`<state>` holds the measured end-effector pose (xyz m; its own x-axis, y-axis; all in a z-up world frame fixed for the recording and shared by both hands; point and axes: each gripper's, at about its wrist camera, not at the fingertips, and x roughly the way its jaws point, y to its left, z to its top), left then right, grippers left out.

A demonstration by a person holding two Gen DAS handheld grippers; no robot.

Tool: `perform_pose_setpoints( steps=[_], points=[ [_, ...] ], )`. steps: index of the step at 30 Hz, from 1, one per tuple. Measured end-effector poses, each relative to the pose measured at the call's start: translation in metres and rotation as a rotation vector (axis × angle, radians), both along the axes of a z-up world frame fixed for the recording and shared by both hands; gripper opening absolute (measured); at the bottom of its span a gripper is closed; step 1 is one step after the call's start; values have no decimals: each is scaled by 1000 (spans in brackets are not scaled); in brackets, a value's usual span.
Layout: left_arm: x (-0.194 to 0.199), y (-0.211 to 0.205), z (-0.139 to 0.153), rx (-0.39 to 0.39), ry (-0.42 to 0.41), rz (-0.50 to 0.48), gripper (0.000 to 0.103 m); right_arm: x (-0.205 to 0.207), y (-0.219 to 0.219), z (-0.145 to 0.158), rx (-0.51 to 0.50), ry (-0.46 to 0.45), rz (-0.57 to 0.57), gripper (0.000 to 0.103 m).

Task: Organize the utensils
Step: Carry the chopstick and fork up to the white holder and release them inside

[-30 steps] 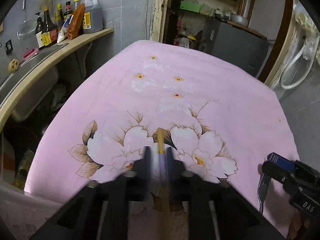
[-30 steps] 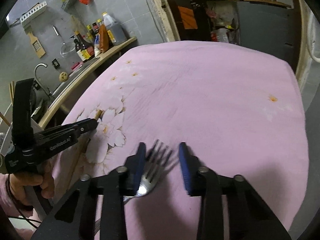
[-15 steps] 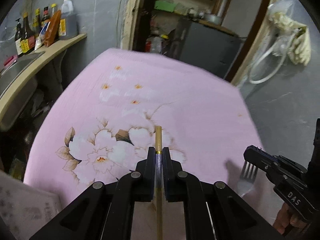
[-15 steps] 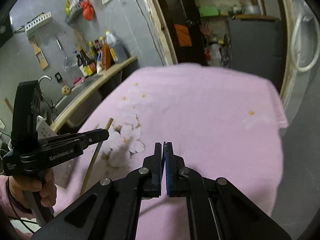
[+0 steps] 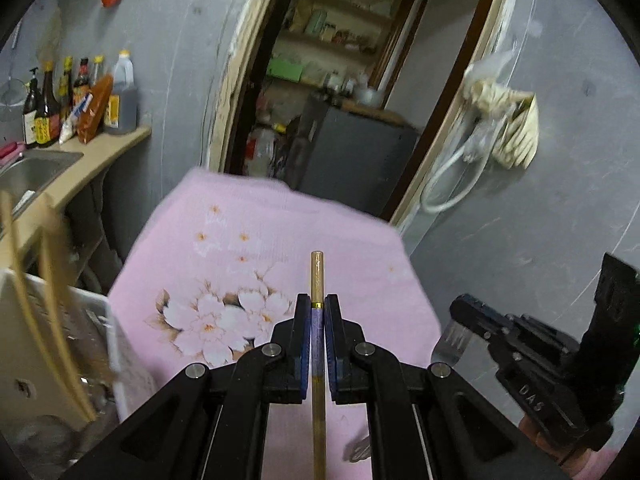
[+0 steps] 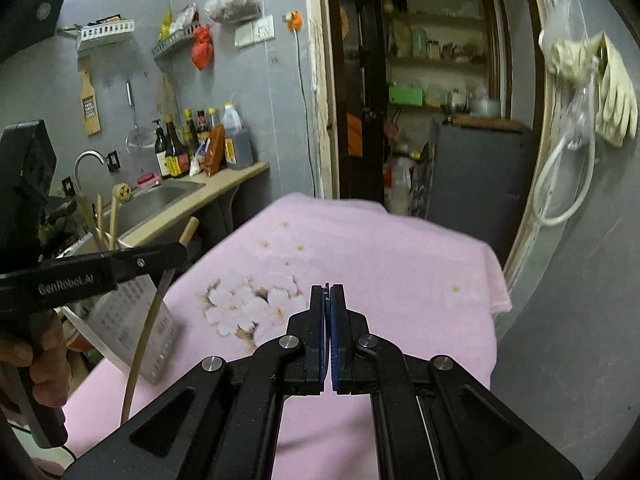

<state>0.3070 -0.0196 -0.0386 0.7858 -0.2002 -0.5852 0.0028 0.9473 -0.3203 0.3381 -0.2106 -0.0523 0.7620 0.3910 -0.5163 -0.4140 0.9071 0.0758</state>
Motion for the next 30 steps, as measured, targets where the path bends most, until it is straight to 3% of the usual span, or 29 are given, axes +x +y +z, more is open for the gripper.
perform_pose_setpoints(
  steps=[7,13,20,30],
  points=[
    [-18,46,51,-54,-129,60,7,-22,32,62,3,-136,22,2],
    [-25,86,93,-26,-223,120,7,-29,75,106,31,-224,66,2],
    [-34,132,125,36,-350,216,7,-37,132,130,53,-292,121,2],
    [-42,151,110,82,-475,308,7,-63,188,130,-36,-374,127,2]
  ],
)
